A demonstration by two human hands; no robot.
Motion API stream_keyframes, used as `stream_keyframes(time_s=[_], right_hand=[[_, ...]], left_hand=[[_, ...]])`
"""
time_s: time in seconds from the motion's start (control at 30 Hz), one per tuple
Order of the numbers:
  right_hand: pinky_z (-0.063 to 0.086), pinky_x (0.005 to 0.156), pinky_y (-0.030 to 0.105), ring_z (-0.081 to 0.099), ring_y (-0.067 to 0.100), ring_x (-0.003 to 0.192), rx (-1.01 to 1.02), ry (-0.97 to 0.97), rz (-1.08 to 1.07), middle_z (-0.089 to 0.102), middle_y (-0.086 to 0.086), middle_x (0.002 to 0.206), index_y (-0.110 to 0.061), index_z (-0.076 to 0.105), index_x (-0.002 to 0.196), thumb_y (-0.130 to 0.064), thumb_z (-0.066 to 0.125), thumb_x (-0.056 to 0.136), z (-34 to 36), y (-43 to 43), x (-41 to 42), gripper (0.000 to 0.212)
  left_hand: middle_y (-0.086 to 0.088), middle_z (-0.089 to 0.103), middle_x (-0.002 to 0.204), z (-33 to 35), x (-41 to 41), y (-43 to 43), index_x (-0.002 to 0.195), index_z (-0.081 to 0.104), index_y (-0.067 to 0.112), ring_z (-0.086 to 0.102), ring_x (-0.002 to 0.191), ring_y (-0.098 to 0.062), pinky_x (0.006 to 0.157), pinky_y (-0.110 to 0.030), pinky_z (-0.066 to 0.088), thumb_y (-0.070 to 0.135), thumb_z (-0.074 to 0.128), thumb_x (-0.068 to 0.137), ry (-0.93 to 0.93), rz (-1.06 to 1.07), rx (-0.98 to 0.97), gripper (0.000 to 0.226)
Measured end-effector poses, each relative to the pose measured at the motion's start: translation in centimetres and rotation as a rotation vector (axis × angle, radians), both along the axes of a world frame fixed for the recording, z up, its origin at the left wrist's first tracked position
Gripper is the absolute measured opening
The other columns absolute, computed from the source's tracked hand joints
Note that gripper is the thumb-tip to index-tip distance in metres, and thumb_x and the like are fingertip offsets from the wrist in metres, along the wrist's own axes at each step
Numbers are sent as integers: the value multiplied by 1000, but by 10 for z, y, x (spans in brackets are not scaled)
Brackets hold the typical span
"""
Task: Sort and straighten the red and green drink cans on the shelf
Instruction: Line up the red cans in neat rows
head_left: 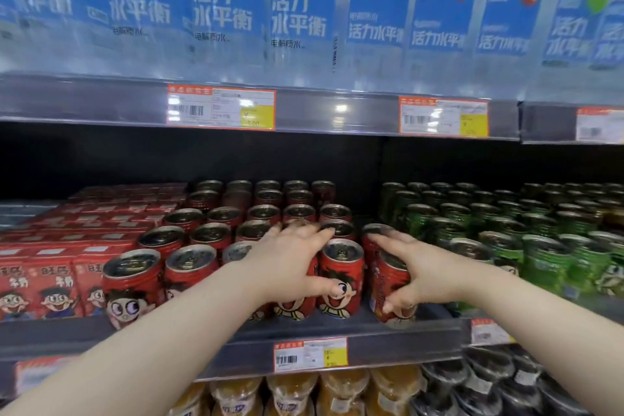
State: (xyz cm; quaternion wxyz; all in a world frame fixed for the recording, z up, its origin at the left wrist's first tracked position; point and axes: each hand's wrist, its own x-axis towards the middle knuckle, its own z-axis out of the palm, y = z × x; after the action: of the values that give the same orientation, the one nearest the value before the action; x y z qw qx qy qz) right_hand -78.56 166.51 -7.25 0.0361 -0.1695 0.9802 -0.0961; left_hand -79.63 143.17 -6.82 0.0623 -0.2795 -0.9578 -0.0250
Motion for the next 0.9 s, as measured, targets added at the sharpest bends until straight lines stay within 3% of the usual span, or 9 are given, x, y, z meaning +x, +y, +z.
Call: stream_keyframes(time_s=[0.13, 0.23, 0.47, 0.6, 0.7, 0.77, 0.8, 0.9], right_hand=[[13, 113, 18, 6, 12, 146, -37, 51, -10, 0, -1, 160, -29, 4, 151, -49, 77, 68, -5, 0, -1, 113], [20, 115, 25, 13, 16, 146, -20, 72, -31, 3, 0, 159, -28, 5, 151, -54, 76, 66, -7, -5, -5, 113], [30, 114, 32, 25, 21, 142, -1, 115, -89, 11, 3, 158, -24, 8, 151, -56, 73, 68, -5, -18, -16, 110], [26, 115, 33, 20, 21, 144, 39, 63, -129, 10, 1, 159, -26, 5, 151, -61, 71, 66, -1, -18, -14, 113], [12, 116, 49, 1, 29, 147, 198, 120, -178, -4, -2, 160, -35, 0, 149, -90, 45, 50, 8, -26, -6, 123], [7, 115, 53, -5, 29, 147, 167, 218, -137, -8, -3, 159, -38, 2, 148, -96, 23, 37, 15, -39, -1, 128], [6, 116, 53, -6, 27, 147, 128, 261, -85, -6, -3, 160, -39, 6, 148, -95, 23, 41, 17, -48, 0, 122], [4, 117, 49, -1, 21, 147, 87, 319, 103, 6, -4, 160, -37, 21, 146, -77, 45, 72, 16, -83, 4, 88]], left_hand=[[4, 14, 157, -8, -5, 14, 145, 8, 41, 13, 144, -20, 116, -43, 13, 70, 43, 79, 19, -6, -12, 81], [6, 21, 155, -12, -7, 16, 144, 14, 42, 19, 143, -20, 115, -41, 20, 66, 43, 82, 77, 4, -3, 72], [4, 20, 156, -11, -8, 18, 145, 16, 38, 17, 143, -21, 115, -41, 18, 63, 47, 82, 68, 17, -27, 75], [1, 22, 155, -12, -5, 18, 146, 17, 31, 18, 143, -21, 116, -43, 11, 64, 48, 80, 117, 9, 9, 80], [0, 17, 156, -9, 7, 2, 147, 14, 26, 10, 144, -22, 116, -45, -1, 67, 48, 79, 164, 19, 43, 87], [1, 18, 156, -6, 13, -25, 147, 16, 27, 10, 144, -20, 116, -45, -2, 67, 49, 78, 182, 73, 95, 87], [2, 19, 156, -5, 16, -43, 147, 16, 27, 10, 144, -20, 116, -44, -3, 68, 49, 77, 184, 118, 120, 87], [1, 21, 155, -7, 23, -103, 147, 17, 30, 11, 145, -20, 116, -47, -1, 82, 41, 64, 168, 282, 133, 100]])
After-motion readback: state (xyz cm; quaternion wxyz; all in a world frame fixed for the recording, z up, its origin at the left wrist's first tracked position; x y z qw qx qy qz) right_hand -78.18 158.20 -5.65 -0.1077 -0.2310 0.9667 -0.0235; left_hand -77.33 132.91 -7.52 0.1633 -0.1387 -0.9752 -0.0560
